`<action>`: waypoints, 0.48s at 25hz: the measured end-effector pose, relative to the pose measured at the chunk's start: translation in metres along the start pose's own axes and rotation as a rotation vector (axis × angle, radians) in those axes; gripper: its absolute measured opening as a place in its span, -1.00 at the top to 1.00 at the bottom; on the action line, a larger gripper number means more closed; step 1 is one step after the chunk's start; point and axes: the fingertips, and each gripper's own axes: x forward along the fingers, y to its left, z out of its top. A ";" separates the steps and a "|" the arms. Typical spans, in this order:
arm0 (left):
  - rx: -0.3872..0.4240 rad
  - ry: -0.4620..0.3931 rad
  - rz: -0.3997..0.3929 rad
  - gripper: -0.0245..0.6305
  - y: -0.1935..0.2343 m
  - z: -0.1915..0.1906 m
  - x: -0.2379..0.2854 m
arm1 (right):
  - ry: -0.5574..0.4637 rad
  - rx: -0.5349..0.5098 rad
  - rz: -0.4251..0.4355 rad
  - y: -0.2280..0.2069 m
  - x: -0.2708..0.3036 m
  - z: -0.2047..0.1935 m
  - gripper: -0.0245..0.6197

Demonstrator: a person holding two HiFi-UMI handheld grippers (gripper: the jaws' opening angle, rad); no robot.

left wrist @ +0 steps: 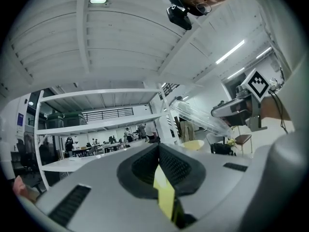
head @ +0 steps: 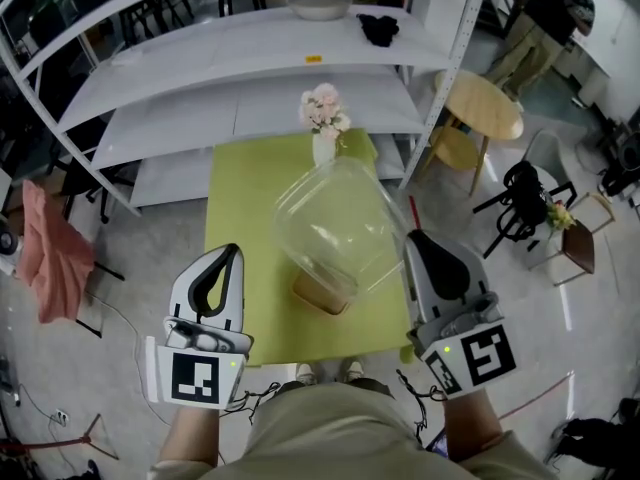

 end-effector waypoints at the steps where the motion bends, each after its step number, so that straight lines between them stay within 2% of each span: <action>1: -0.004 0.004 0.000 0.91 -0.001 -0.001 0.000 | 0.006 0.001 0.000 0.000 0.000 -0.002 0.86; 12: -0.014 0.008 -0.003 0.91 -0.007 -0.004 0.006 | 0.034 -0.003 0.003 -0.006 0.001 -0.012 0.85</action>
